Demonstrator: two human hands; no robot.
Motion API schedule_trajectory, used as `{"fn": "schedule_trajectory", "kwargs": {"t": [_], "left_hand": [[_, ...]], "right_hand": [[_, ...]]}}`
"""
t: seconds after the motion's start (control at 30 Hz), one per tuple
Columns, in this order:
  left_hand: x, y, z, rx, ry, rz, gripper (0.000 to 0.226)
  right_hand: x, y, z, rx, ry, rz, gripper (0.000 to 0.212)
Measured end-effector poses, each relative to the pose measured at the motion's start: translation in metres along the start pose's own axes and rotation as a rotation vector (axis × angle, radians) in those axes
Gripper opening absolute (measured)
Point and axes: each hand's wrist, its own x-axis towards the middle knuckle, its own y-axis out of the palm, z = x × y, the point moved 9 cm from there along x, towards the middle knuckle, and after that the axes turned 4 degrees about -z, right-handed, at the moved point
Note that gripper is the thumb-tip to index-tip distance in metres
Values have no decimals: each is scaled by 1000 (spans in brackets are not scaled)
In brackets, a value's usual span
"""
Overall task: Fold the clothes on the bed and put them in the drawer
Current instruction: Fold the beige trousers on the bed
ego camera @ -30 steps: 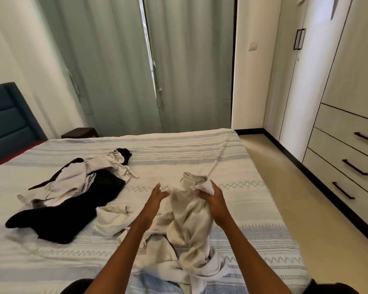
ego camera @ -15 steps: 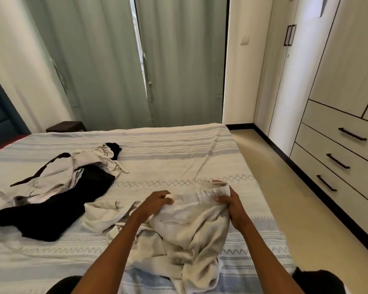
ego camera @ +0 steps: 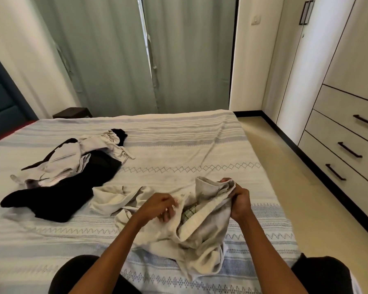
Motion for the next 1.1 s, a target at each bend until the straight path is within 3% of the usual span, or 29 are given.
{"fn": "schedule_trajectory", "kwargs": {"t": [0.07, 0.17, 0.27, 0.3, 0.4, 0.53, 0.63, 0.73, 0.83, 0.9, 0.97, 1.03, 1.1], "left_hand": [[7, -14, -2, 67, 18, -152, 30], [15, 6, -5, 262, -10, -17, 58], [29, 20, -15, 484, 73, 29, 38], [33, 25, -20, 556, 112, 52, 26], [38, 26, -28, 545, 212, 48, 28], [36, 2, -27, 453, 311, -63, 30], [26, -10, -21, 387, 301, -30, 68], [12, -14, -1, 305, 141, 63, 48], [-3, -11, 37, 550, -116, 227, 48], [-10, -13, 40, 661, -150, 221, 32], [-10, -24, 23, 605, -122, 89, 27], [-5, -46, 1, 520, -73, -115, 36], [1, -77, -18, 274, -12, -347, 41]], "right_hand": [[-1, 2, -2, 57, 38, 48, 50], [-9, 7, 0, 82, 76, 125, 46], [-18, 6, 3, 125, 95, 151, 30], [-19, 2, 4, 159, 113, 144, 30], [-19, -13, 1, 149, 195, 122, 44], [-14, -26, -7, -272, 286, 98, 55], [-17, -18, -9, -636, 318, 202, 57], [-20, -9, -16, -989, 365, 280, 55], [-8, -13, -4, -1063, 197, 131, 31], [-2, -16, 11, -942, 26, -6, 19], [2, -25, 28, -743, -107, -164, 17], [4, -36, 48, -640, -222, -326, 17], [3, -39, 71, -562, -346, -440, 10]]}}
